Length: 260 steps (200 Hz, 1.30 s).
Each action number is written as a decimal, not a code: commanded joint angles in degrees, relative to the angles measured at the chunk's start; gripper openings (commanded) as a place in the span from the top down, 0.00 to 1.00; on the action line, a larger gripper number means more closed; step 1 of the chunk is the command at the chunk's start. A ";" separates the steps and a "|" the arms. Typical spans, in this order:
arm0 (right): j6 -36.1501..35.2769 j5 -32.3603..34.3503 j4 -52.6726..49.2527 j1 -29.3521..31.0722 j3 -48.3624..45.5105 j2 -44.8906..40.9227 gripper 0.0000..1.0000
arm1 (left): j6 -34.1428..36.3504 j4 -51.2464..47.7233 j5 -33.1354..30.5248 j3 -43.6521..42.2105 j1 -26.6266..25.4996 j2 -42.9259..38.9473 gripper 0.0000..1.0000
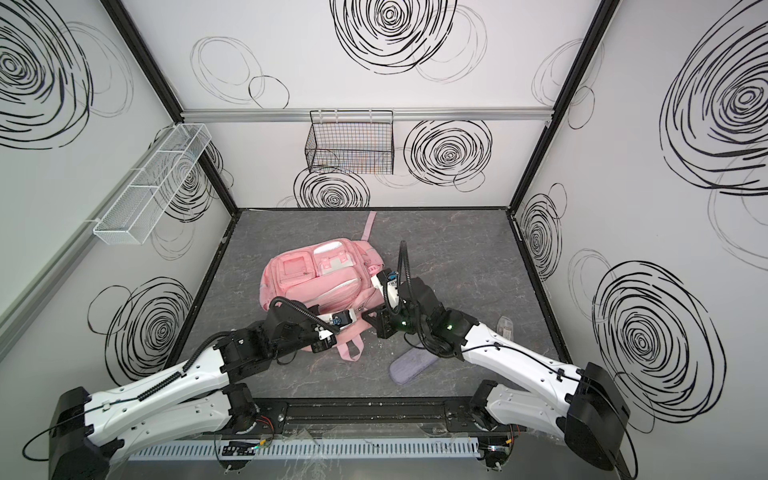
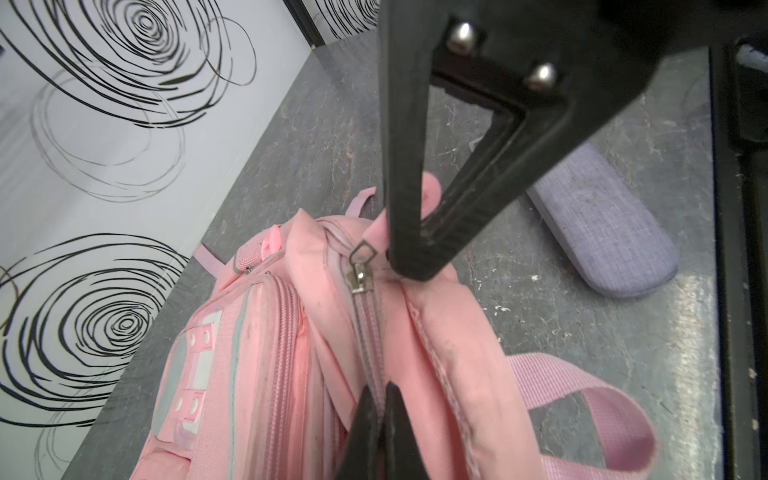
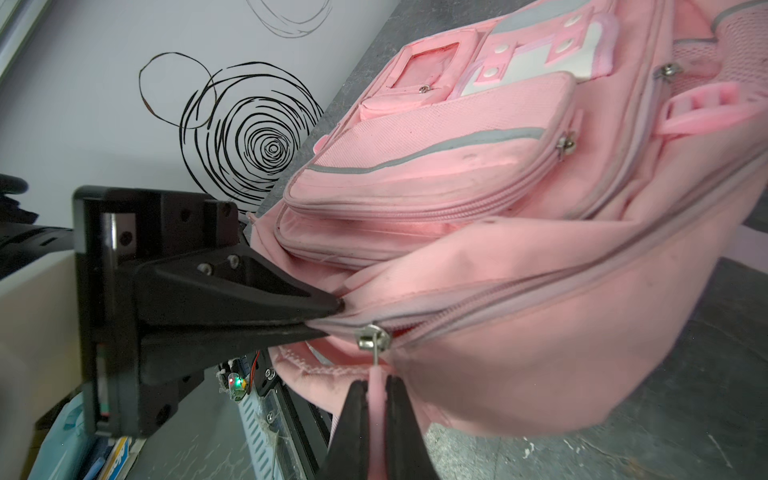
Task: Pack the student bag
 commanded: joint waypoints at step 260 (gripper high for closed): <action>-11.38 3.48 0.56 -27.29 5.56 22.69 0.43 | -14.18 10.07 -3.94 -3.77 3.26 -11.55 0.13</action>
